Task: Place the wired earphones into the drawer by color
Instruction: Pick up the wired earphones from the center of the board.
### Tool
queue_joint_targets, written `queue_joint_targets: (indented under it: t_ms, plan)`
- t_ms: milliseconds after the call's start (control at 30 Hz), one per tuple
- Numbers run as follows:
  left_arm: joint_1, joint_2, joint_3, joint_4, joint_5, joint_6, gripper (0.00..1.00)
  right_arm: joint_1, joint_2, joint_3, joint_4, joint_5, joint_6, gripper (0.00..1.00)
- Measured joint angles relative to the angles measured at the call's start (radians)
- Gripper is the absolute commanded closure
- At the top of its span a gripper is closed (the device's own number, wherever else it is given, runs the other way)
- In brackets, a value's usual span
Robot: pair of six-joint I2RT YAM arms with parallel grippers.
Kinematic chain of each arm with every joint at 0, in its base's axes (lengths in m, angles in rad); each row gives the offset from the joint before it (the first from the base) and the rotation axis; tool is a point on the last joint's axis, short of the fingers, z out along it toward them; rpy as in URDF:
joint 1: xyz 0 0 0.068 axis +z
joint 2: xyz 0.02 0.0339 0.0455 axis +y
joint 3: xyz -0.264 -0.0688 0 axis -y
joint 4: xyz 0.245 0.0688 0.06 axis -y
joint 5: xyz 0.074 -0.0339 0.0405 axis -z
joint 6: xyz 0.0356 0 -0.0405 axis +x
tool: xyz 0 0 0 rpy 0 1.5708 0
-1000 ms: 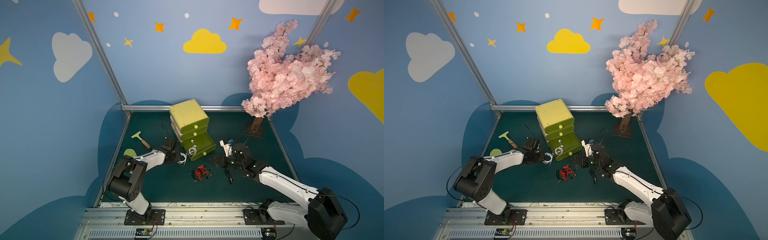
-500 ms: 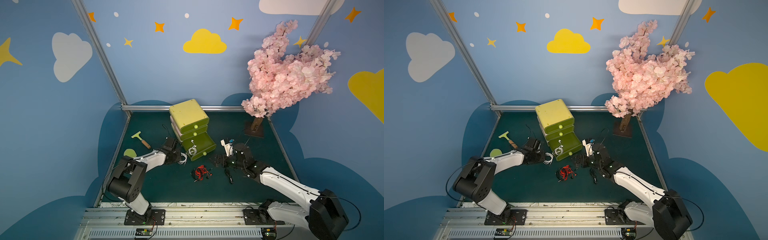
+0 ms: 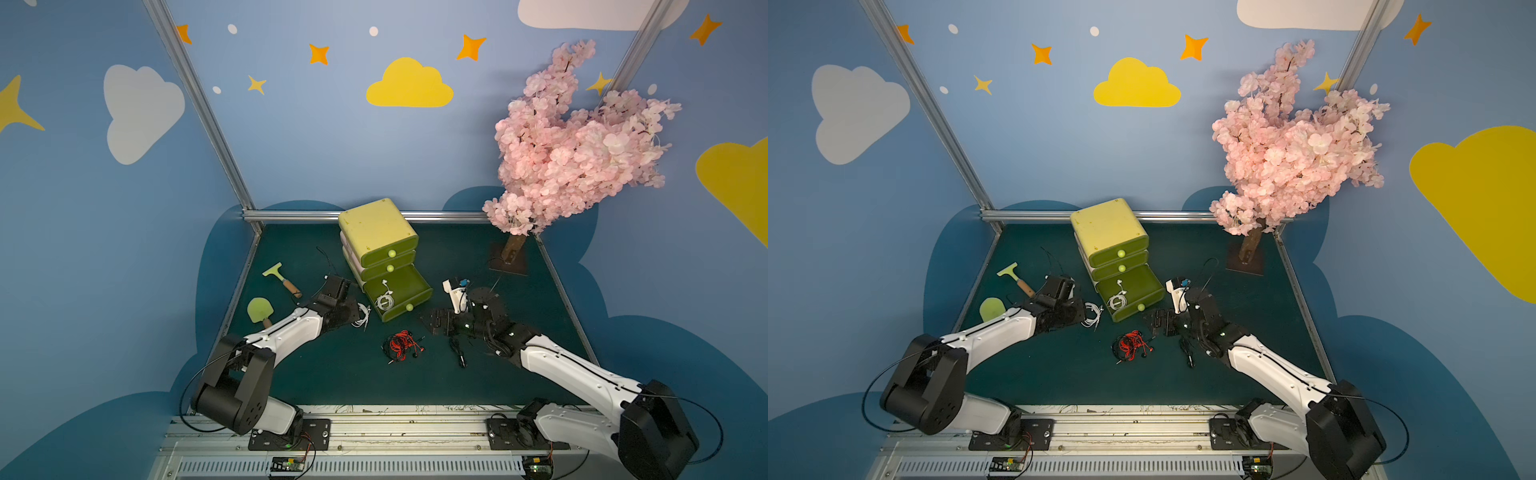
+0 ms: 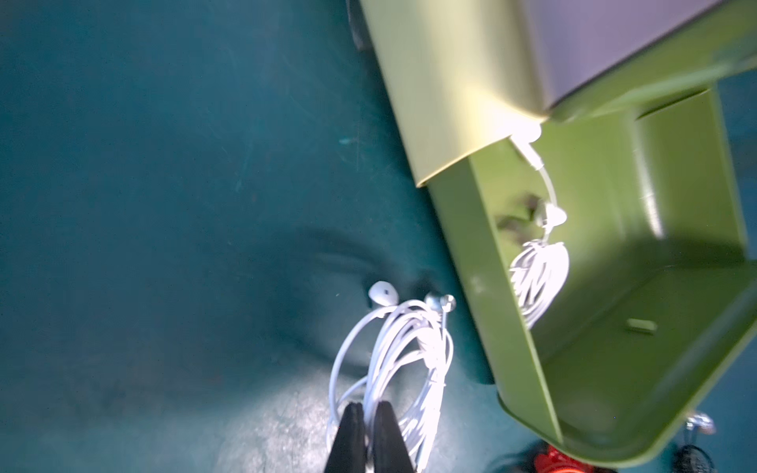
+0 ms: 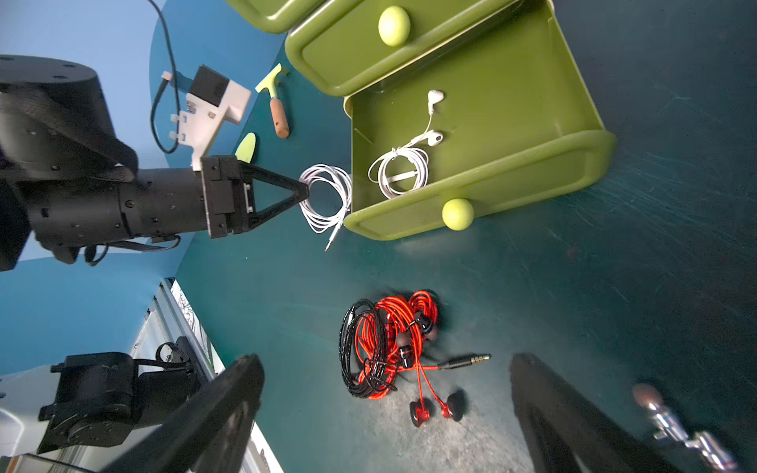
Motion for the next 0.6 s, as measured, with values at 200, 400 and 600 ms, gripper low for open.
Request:
queue_joint_targets:
  t_ms: [200,400,600]
  plan:
    - [0.0,-0.141,-0.011,-0.05,-0.006,0.0,0.94,-0.002,-0.009,-0.011,0.0,0.016,0.0,0.02]
    - [0.0,-0.252,-0.011,-0.071,0.022,0.001,0.94,-0.005,-0.034,-0.021,0.0,0.031,0.001,0.02]
    - [-0.004,-0.291,-0.01,-0.061,0.069,-0.006,0.95,-0.005,-0.059,-0.026,0.0,0.042,0.001,0.02]
